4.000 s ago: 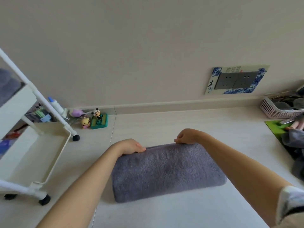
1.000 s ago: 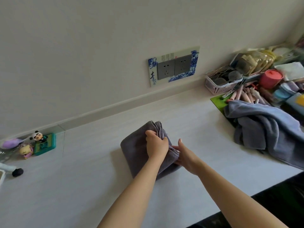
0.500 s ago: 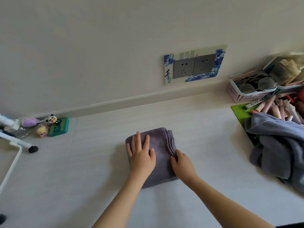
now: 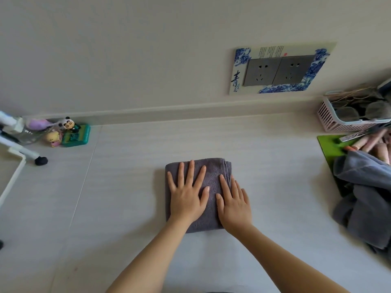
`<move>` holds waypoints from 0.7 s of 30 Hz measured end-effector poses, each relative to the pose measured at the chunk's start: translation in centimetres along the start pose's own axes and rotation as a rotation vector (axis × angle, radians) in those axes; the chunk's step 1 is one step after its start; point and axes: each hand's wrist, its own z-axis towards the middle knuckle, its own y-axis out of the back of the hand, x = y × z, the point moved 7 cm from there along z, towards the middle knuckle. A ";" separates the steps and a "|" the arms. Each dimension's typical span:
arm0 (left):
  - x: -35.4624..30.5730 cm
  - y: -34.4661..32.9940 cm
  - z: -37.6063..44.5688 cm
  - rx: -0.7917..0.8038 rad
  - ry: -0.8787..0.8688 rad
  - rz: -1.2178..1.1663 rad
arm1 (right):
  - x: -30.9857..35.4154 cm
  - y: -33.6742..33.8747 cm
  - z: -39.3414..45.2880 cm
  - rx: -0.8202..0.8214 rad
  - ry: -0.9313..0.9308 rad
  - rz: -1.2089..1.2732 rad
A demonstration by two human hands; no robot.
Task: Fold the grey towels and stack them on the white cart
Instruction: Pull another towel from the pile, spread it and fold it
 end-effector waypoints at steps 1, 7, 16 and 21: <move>0.0 0.0 0.1 -0.012 -0.015 -0.015 | -0.1 -0.1 0.1 0.002 -0.002 0.018; 3.3 1.5 -1.9 -0.180 0.236 -0.421 | -0.5 1.6 -0.1 0.000 -0.069 0.448; 8.4 -0.5 -8.3 0.205 0.899 -1.398 | -0.1 0.1 -0.5 0.282 -0.466 0.816; 10.9 0.5 -10.3 0.267 0.913 -1.641 | 3.3 -1.7 -0.9 0.456 -0.442 0.985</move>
